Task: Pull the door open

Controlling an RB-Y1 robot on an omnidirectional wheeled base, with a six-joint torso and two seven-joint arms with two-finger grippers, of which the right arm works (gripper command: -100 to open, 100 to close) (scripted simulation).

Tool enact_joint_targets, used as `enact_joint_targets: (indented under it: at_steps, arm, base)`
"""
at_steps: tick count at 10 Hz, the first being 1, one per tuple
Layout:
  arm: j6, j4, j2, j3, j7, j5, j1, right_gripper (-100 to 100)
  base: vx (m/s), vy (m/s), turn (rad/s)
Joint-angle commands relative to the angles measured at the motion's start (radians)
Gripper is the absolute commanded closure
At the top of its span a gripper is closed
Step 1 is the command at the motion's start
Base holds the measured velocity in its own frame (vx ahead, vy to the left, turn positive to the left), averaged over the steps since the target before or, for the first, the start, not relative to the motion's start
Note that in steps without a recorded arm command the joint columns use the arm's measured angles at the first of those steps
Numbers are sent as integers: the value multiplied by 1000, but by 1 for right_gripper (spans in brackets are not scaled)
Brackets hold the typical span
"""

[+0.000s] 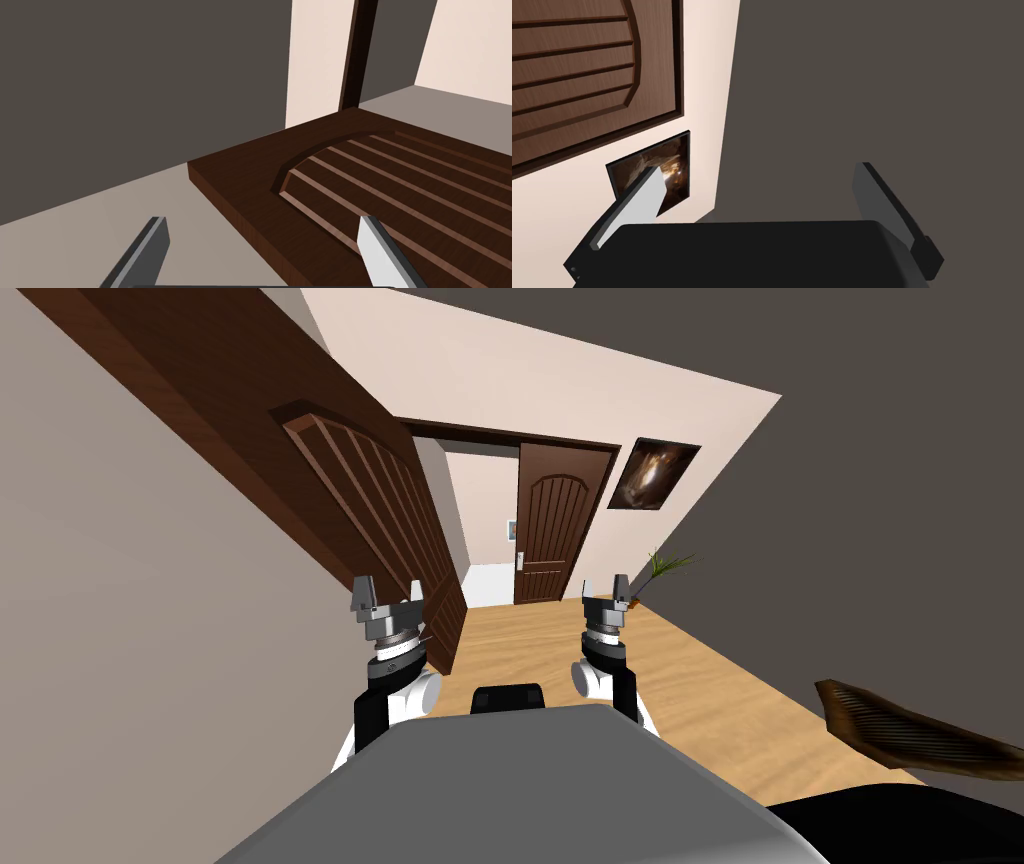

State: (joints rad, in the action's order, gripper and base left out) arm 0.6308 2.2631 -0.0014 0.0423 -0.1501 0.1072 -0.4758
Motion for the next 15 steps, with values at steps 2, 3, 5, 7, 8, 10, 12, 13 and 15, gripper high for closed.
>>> enact_joint_targets:
  at_steps: [2, 3, 5, 7, 8, 10, 12, 13, 15]
  arm:
    - [-4, -49, -14, -3, -7, 20, 27, -100]
    - [-7, -75, -21, -4, -10, 30, 41, -100]
    - [-10, -110, -30, -6, -15, 44, 60, -100]
    - [-13, -148, -39, -8, -20, 59, 80, -100]
    - [-15, -168, -44, -10, -23, 68, 91, -100]
    - [-19, -215, -55, -12, -29, 86, 117, -100]
    - [-23, -264, -66, -15, -36, 106, 143, -100]
    - [-26, -291, -72, -16, -39, 117, 158, -100]
    - [-31, -346, -83, -20, -47, 139, 188, -100]
  base:
    - [68, -5, 70]
    - [89, -22, 62]
    - [80, -17, 57]
    - [76, -11, 53]
    - [68, -9, 70]
    - [79, -8, 68]
    - [87, -25, 71]
    - [83, -21, 81]
    - [83, -20, 76]
